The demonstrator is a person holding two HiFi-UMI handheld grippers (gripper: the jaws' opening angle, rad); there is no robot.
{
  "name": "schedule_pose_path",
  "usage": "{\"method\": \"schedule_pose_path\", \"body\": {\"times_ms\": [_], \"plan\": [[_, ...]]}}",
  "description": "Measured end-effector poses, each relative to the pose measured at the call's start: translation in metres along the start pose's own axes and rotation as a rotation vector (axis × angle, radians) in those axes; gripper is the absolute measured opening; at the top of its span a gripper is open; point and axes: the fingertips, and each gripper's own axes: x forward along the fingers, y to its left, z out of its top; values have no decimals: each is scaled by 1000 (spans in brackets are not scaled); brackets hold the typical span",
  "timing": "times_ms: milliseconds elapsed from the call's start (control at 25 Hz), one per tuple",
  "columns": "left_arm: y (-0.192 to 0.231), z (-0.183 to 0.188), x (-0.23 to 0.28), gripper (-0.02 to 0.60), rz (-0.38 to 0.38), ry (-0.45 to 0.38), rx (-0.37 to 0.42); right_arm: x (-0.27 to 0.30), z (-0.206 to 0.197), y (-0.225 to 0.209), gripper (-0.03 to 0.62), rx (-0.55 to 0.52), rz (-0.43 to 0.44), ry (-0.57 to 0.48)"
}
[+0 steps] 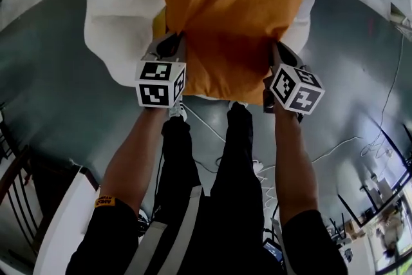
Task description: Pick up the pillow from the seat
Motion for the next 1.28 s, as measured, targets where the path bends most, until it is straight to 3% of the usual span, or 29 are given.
{"method": "schedule_pose_path", "body": {"times_ms": [440, 920, 1280], "plan": [[-46, 47, -96, 5, 26, -45, -34, -102, 26, 22, 6, -20, 22, -21], [-106, 78, -201, 5, 109, -75, -132, -213, 73, 41, 8, -152, 119, -17], [-155, 104, -257, 6, 161, -178, -195, -278, 103, 39, 8, -256, 200, -38]]}}
